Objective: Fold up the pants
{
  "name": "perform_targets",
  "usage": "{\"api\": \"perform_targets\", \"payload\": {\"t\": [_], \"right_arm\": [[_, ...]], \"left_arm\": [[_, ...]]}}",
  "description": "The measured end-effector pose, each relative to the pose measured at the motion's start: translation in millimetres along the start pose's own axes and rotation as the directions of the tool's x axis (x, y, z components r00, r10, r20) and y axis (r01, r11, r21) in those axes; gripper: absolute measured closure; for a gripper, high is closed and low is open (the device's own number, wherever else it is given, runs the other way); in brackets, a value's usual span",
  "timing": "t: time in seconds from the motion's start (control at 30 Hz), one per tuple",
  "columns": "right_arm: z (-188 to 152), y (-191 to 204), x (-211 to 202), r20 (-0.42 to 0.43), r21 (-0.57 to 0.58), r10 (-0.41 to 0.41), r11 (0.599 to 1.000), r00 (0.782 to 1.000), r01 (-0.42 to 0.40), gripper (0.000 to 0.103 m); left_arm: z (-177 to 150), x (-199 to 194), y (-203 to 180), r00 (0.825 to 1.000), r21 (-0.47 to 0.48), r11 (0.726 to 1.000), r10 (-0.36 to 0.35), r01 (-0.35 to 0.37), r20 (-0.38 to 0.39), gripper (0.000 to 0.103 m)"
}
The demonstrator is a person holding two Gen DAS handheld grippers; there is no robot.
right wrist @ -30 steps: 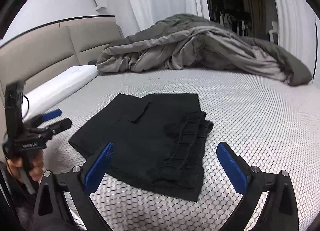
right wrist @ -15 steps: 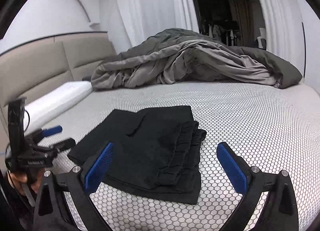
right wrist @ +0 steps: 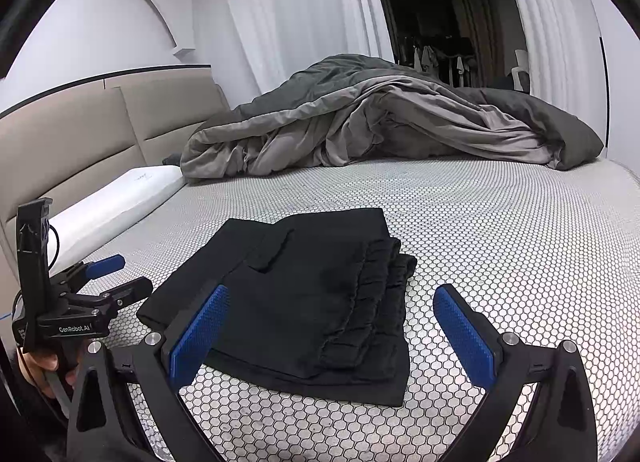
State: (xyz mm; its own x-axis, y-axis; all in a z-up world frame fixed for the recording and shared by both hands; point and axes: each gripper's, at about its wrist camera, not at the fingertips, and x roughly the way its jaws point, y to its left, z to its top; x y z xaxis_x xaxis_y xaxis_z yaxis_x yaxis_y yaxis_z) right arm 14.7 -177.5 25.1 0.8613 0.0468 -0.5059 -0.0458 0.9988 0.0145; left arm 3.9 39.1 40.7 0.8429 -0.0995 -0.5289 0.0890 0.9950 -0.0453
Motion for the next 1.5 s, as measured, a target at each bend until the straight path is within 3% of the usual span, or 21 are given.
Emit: {"api": "perform_targets", "payload": {"t": [1.5], "right_arm": [[-1.0, -2.5, 3.9, 0.004, -0.026, -0.006, 1.000, 1.000, 0.006, 0.000]], "left_arm": [[0.2, -0.6, 0.3, 1.000, 0.002, 1.000, 0.007, -0.007, 0.006, 0.001]]}}
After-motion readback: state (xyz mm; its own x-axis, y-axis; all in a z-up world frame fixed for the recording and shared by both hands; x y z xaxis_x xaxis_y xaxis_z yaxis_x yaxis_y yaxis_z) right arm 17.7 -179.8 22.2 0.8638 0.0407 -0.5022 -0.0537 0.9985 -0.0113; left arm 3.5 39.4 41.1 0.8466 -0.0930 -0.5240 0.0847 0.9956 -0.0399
